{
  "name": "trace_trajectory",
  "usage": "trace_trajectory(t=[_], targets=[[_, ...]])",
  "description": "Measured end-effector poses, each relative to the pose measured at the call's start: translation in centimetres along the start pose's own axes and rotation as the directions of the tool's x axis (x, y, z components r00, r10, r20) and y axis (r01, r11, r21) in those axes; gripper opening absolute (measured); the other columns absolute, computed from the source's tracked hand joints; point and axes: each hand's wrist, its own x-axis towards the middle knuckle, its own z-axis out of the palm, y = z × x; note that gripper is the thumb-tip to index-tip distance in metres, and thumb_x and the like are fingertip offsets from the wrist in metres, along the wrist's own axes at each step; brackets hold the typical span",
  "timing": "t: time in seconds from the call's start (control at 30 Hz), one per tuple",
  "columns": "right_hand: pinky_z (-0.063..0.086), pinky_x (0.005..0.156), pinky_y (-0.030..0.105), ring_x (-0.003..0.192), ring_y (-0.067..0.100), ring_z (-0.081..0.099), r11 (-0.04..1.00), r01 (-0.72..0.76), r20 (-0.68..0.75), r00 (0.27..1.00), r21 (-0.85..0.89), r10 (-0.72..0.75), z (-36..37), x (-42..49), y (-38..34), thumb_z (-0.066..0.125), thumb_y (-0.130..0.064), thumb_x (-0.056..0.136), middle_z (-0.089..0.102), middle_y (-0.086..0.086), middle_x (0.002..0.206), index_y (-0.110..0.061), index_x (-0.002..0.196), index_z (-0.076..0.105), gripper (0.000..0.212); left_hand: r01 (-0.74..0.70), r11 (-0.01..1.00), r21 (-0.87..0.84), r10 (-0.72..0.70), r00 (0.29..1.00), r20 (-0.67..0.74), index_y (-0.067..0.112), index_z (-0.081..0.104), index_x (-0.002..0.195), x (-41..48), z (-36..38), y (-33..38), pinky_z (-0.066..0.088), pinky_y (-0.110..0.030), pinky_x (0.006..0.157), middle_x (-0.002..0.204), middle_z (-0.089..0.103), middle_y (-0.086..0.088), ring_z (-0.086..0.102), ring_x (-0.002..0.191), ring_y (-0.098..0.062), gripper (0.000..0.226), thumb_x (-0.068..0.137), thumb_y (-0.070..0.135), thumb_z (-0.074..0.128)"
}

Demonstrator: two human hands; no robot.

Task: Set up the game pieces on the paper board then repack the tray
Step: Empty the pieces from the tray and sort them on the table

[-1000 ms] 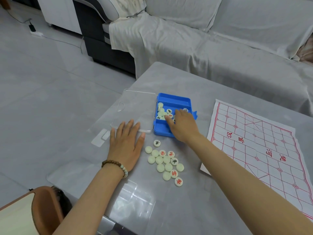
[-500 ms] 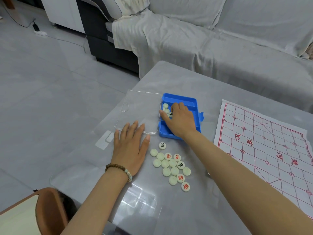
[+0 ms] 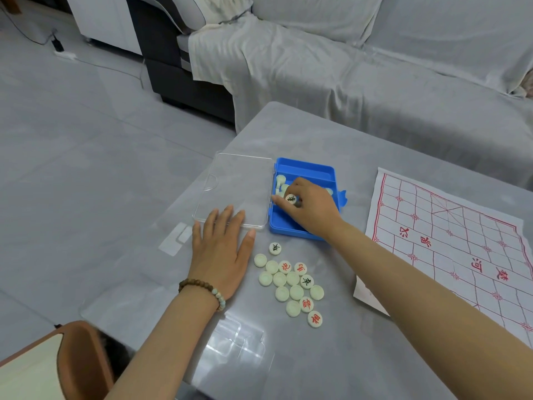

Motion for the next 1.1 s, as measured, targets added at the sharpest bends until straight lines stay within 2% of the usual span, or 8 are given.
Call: trace_trajectory(t=[0.13, 0.33, 0.5, 0.67, 0.77, 0.87, 0.97, 1.1], targets=[[0.031, 0.054, 0.031, 0.059, 0.017, 0.045, 0.999, 0.028, 0.029, 0.999, -0.027, -0.027, 0.0, 0.2, 0.6, 0.047, -0.044, 0.093, 0.051, 0.001, 0.064, -0.007, 0.069, 0.055, 0.046, 0.010, 1.000, 0.004, -0.010, 1.000, -0.009, 0.029, 0.019, 0.145, 0.0, 0.0, 0.2, -0.004, -0.038, 0.116, 0.155, 0.009, 0.007, 0.000, 0.143, -0.015, 0.071, 0.081, 0.053, 0.000], [0.026, 0.049, 0.030, 0.048, 0.014, 0.035, 1.000, -0.016, -0.011, 1.000, -0.005, 0.016, -0.1, 1.5, 1.0, 0.047, -0.034, 0.095, 0.039, -0.002, 0.048, -0.022, 0.051, 0.037, 0.047, -0.006, 1.000, -0.025, 0.006, 1.000, -0.018, 0.031, 0.019, 0.146, 0.7, 0.0, 0.2, -0.003, -0.036, 0.116, 0.155, 0.010, 0.009, 0.000, 0.143, -0.014, 0.069, 0.082, 0.052, 0.002], [0.027, 0.054, 0.033, 0.046, 0.015, 0.027, 0.995, -0.062, -0.089, 0.994, 0.080, 0.069, -0.7, 3.9, 1.8, 0.051, -0.031, 0.093, 0.034, -0.001, 0.046, -0.021, 0.048, 0.029, 0.051, -0.058, 0.994, -0.098, 0.054, 0.998, -0.044, 0.028, 0.020, 0.146, 2.2, 0.3, -0.4, -0.012, -0.025, 0.111, 0.155, 0.009, 0.011, -0.002, 0.143, -0.009, 0.066, 0.085, 0.050, 0.004], [0.021, 0.049, 0.023, 0.047, 0.012, 0.020, 0.934, -0.036, -0.291, 0.946, 0.354, 0.146, -2.2, 3.2, 0.4, 0.051, -0.028, 0.095, 0.020, -0.007, 0.048, -0.020, 0.054, 0.021, 0.051, -0.067, 0.995, -0.079, 0.060, 0.995, -0.084, 0.029, 0.023, 0.145, 2.4, 0.7, -0.6, -0.011, -0.025, 0.111, 0.155, 0.012, 0.011, 0.000, 0.143, -0.009, 0.065, 0.087, 0.050, 0.005], [0.024, 0.049, 0.022, 0.047, 0.009, 0.025, 0.924, 0.000, -0.232, 0.968, 0.383, 0.096, -2.6, -0.6, -1.2, 0.051, -0.029, 0.094, 0.025, -0.007, 0.046, -0.019, 0.052, 0.027, 0.050, -0.068, 0.994, -0.088, 0.060, 0.995, -0.085, 0.029, 0.024, 0.145, 2.4, 0.6, -0.7, -0.011, -0.024, 0.111, 0.154, 0.014, 0.011, 0.002, 0.143, -0.009, 0.064, 0.087, 0.049, 0.007], [0.031, 0.052, 0.028, 0.048, 0.009, 0.033, 0.965, -0.070, -0.067, 0.994, 0.253, 0.090, -1.3, -5.0, -1.3, 0.051, -0.035, 0.093, 0.036, -0.004, 0.048, -0.013, 0.054, 0.041, 0.046, -0.066, 0.995, -0.073, 0.059, 0.994, -0.088, 0.029, 0.024, 0.145, 2.3, 0.7, -0.6, -0.009, -0.027, 0.112, 0.154, 0.014, 0.010, 0.003, 0.143, -0.010, 0.064, 0.086, 0.049, 0.007], [0.033, 0.052, 0.028, 0.053, 0.011, 0.041, 1.000, -0.031, -0.023, 0.999, 0.007, 0.031, -0.1, -7.0, -0.7, 0.050, -0.042, 0.092, 0.043, -0.007, 0.052, -0.020, 0.060, 0.044, 0.040, -0.061, 0.996, -0.064, 0.055, 0.995, -0.083, 0.028, 0.024, 0.145, 2.3, 0.7, -0.6, -0.007, -0.029, 0.114, 0.154, 0.014, 0.010, 0.004, 0.143, -0.010, 0.065, 0.086, 0.050, 0.007], [0.037, 0.062, 0.027, 0.070, 0.009, 0.045, 0.994, 0.108, 0.043, 0.993, -0.005, -0.108, -0.2, -7.6, 0.1, 0.043, -0.047, 0.091, 0.050, -0.010, 0.073, -0.022, 0.075, 0.050, 0.032, -0.064, 0.997, -0.053, 0.059, 0.994, -0.089, 0.027, 0.026, 0.145, 2.4, 0.6, -0.6, -0.004, -0.032, 0.114, 0.154, 0.016, 0.008, 0.006, 0.143, -0.012, 0.066, 0.086, 0.049, 0.007]])
